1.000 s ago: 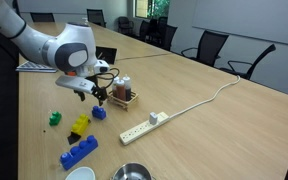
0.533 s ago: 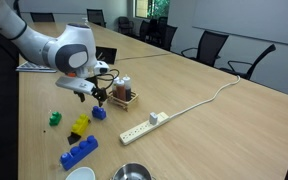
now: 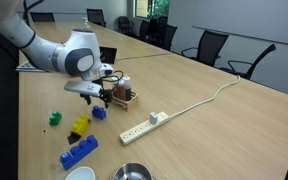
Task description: Put the small blue block on the yellow block
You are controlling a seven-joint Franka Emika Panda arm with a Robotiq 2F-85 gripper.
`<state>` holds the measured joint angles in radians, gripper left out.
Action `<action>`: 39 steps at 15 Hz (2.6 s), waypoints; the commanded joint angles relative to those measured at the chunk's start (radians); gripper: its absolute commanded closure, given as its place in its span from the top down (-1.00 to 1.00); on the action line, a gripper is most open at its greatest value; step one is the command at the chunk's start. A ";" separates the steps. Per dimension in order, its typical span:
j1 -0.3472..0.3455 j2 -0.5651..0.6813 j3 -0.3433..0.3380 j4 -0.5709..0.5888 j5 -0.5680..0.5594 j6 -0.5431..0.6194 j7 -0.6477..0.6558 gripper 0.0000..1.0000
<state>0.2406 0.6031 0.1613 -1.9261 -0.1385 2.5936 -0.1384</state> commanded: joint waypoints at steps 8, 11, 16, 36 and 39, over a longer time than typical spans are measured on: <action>0.004 0.077 0.002 0.083 -0.001 -0.012 0.009 1.00; 0.004 0.077 0.000 0.084 0.005 -0.012 0.021 1.00; 0.003 0.079 -0.001 0.081 0.012 -0.023 0.048 1.00; 0.030 0.076 -0.026 0.069 -0.003 -0.023 0.130 -0.13; 0.034 0.049 -0.028 0.058 0.006 -0.022 0.169 -0.13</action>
<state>0.2504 0.6867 0.1575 -1.8565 -0.1372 2.5880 -0.0111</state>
